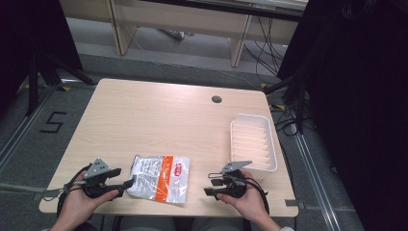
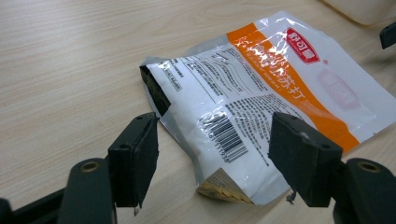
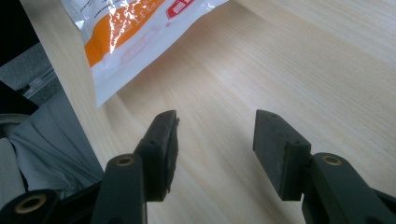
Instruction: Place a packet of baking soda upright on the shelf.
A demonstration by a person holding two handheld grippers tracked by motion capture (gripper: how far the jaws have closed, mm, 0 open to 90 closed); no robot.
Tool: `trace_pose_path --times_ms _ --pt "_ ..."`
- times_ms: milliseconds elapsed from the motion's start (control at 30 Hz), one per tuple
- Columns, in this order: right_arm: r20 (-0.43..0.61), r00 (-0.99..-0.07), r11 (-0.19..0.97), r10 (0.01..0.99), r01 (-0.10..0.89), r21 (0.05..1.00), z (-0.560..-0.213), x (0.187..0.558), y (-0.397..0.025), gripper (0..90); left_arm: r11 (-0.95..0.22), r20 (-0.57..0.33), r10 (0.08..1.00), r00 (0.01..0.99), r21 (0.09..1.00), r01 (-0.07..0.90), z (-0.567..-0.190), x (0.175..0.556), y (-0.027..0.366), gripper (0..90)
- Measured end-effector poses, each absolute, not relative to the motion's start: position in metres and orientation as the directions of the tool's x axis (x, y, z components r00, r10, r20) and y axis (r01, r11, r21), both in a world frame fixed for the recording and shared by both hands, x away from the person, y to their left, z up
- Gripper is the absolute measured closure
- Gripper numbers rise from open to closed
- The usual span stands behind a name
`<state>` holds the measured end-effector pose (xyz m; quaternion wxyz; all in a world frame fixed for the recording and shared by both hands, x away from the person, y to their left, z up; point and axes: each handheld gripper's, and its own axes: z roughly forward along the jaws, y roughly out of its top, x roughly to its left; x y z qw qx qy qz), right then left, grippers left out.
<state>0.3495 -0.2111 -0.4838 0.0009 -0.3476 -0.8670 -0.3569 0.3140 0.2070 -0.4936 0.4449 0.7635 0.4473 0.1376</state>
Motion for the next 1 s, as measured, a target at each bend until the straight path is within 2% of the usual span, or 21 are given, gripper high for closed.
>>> trace_pose_path --times_ms 533,1000 --pt "0.281 -0.773 0.504 0.569 0.598 0.624 -0.483 0.362 -0.172 50.5 -0.216 -0.185 0.797 0.575 0.801 0.558 -0.494 0.314 0.205 32.2" --pt "0.379 -0.735 0.477 0.563 0.663 0.577 -0.490 0.375 -0.150 49.8 -0.232 -0.178 0.789 0.587 0.799 0.555 -0.494 0.314 0.205 32.3"
